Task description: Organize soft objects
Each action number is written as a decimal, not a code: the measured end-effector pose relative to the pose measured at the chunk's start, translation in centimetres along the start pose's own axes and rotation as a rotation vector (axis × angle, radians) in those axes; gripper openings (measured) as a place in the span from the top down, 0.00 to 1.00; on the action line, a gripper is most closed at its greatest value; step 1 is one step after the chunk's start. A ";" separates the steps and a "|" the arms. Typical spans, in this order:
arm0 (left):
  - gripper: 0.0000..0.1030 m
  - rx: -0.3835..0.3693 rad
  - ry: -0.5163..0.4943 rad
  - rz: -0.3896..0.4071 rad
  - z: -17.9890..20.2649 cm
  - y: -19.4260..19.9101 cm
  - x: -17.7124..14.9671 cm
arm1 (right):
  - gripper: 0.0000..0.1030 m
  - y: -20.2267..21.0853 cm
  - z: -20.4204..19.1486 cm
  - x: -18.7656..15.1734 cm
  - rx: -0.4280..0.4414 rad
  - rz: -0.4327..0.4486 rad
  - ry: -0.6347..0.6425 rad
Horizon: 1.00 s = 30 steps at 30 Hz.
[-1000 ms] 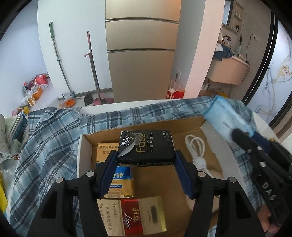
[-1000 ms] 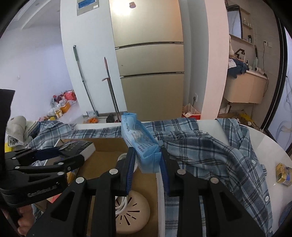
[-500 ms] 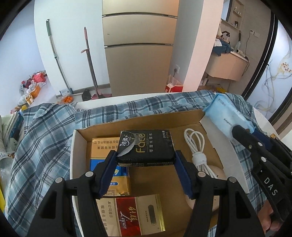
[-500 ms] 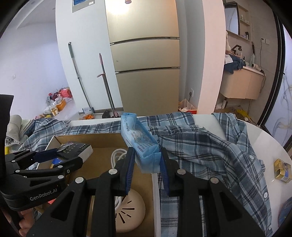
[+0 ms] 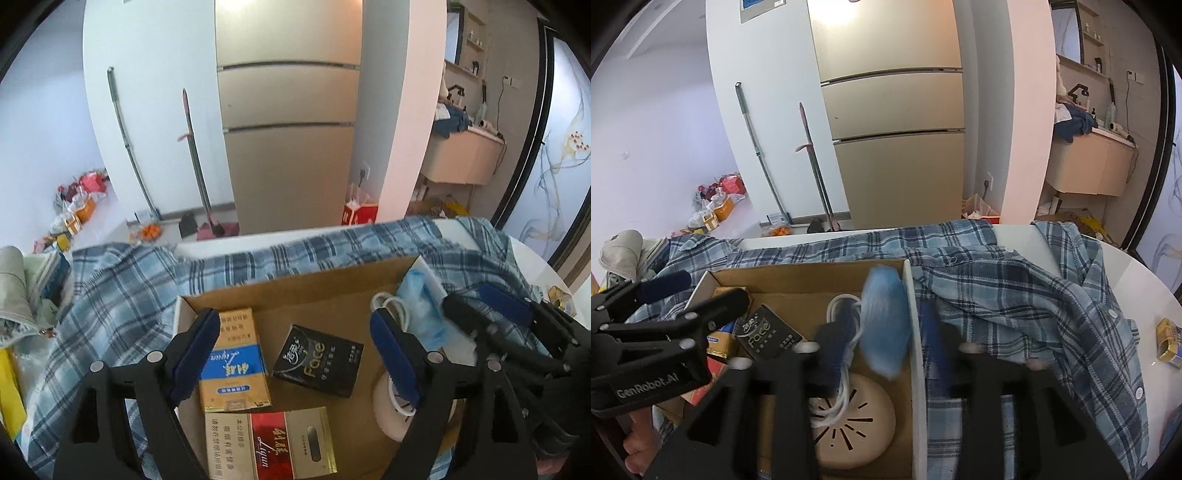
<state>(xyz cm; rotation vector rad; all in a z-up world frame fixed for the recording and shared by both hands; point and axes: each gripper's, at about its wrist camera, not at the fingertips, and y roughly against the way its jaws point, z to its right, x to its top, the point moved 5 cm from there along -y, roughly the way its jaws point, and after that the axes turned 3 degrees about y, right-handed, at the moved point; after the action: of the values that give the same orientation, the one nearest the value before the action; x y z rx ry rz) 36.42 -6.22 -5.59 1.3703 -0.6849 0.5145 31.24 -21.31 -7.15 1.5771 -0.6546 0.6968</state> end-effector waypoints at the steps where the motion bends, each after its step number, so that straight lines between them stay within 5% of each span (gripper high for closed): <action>1: 0.17 -0.006 0.001 0.010 0.0 0.3 0.1 | 0.45 0.1 0.1 0.1 -0.007 0.006 -0.002; 10: 0.17 -0.001 -0.004 0.061 0.1 2.3 0.9 | 0.45 1.1 0.5 0.7 -0.032 0.050 -0.004; 19: 0.16 -0.010 -0.008 0.217 -0.3 6.6 2.4 | 0.43 3.6 0.8 2.0 -0.051 0.143 -0.002; 23: 0.12 0.004 -0.026 0.307 0.0 8.9 2.9 | 0.26 5.5 0.8 2.9 -0.079 0.222 0.007; 25: 0.00 0.005 -0.030 0.363 0.1 10.4 3.1 | 0.19 6.6 0.7 3.4 -0.073 0.260 0.012; 30: 0.00 0.017 -0.010 0.477 0.0 13.6 3.5 | 0.03 9.1 0.5 4.4 -0.100 0.348 0.031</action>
<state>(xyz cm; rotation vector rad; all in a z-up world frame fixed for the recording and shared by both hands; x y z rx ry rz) 29.43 -4.45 6.51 1.2241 -1.0243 0.8921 27.41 -22.88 2.06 1.3711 -0.9385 0.9283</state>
